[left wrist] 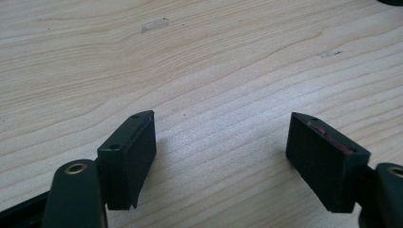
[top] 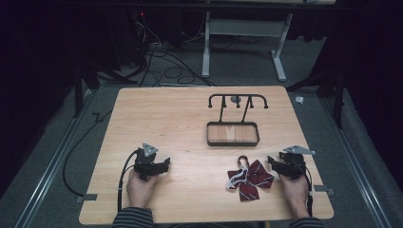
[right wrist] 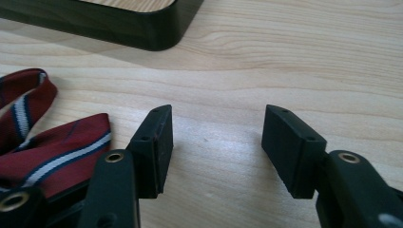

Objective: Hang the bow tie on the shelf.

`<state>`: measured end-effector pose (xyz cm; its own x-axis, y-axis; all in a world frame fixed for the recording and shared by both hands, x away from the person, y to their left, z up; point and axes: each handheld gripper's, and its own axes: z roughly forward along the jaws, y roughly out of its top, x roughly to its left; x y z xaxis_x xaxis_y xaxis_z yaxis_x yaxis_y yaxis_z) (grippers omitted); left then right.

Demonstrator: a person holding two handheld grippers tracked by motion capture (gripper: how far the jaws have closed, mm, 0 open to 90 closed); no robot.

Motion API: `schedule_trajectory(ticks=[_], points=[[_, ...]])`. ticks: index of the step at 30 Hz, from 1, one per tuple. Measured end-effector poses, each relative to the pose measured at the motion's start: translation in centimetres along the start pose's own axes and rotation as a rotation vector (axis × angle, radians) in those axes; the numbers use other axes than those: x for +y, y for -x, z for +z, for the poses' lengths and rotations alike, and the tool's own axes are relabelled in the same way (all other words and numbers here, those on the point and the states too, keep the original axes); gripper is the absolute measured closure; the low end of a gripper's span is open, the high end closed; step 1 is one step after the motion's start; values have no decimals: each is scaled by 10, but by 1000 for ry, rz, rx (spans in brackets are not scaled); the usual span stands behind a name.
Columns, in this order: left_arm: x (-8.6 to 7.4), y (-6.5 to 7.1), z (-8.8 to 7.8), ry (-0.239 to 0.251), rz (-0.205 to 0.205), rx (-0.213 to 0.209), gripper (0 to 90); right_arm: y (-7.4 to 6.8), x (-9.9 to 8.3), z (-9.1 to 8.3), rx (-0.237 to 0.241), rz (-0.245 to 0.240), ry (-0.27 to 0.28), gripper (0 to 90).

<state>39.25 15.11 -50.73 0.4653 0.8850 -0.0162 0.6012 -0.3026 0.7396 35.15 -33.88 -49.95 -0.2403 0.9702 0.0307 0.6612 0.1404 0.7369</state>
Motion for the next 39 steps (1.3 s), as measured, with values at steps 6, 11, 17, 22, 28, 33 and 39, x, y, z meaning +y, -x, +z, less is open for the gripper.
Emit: schedule_trajectory(ticks=[6, 11, 17, 22, 28, 33, 39], points=[[0, 0, 0, 0, 1, -1, 259, -1, 2, -7, 16, 3, 14, 487], [0, 0, 0, 2, -2, 0, 259, -1, 4, -14, 48, 7, 18, 551], [0, 0, 0, 0, -2, -1, 259, -2, 5, -17, 86, 4, 28, 581], [0, 0, 0, 0, -1, -2, 259, -5, 8, -23, 130, -8, 59, 579], [0, 0, 0, 0, -1, -2, 258, -11, 13, -28, 156, -25, 70, 588], [0, 0, 0, 0, -2, -2, 258, -17, 17, -28, 178, -40, 74, 593], [0, 0, 0, 0, -1, -1, 259, -29, 24, -24, 201, -61, 70, 591]])
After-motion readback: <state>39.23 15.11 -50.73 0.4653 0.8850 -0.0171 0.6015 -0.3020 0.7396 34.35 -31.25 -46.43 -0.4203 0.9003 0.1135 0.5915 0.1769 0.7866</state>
